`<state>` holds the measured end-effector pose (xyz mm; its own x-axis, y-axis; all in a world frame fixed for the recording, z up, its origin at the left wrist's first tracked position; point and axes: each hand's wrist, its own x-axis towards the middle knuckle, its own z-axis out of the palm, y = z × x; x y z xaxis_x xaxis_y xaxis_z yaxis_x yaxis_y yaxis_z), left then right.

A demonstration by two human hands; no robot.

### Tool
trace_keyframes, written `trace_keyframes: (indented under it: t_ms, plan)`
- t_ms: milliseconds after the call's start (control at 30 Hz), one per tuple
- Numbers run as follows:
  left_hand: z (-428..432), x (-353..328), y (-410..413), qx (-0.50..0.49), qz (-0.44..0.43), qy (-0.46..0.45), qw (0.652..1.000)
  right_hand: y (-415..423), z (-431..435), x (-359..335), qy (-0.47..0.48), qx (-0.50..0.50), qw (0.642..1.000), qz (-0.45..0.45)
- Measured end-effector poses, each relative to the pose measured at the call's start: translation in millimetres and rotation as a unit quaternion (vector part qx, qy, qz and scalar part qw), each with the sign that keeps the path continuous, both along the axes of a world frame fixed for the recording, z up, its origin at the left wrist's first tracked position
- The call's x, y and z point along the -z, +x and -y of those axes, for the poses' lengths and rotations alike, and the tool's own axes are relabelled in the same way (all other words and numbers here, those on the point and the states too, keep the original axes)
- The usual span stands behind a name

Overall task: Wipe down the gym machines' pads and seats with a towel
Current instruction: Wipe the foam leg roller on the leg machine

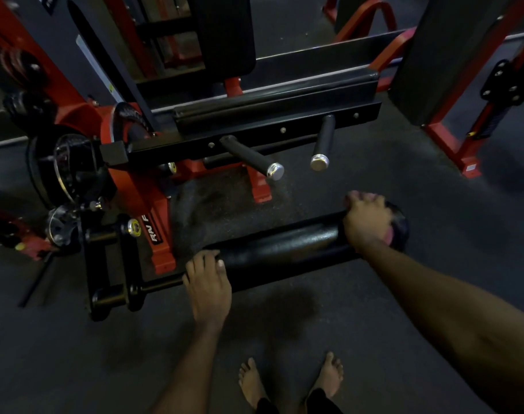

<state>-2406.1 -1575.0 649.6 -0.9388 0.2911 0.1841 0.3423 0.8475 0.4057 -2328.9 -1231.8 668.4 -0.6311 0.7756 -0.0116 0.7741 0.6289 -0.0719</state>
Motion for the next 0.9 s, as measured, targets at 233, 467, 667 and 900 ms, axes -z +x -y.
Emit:
trace_keyframes:
  t_ms: [233,467,667,900]
  plan:
    - [8.7,18.0,-37.0,-0.017,0.162,0.095,0.982,-34.3,111.9,-3.1,0.004,-0.173,0.984,-0.032]
    - [11.9,26.6,-36.0,-0.008,0.168,0.141,0.976,24.0,-10.0,-5.5,0.044,-0.036,0.998,-0.006]
    - [12.9,31.6,-41.8,0.005,0.195,0.145,0.97,12.7,-9.6,-4.1,0.025,0.008,1.0,0.005]
    - [23.5,25.0,-51.4,0.044,0.233,0.114,0.965,-56.2,165.6,-1.5,0.003,-0.157,0.984,-0.078]
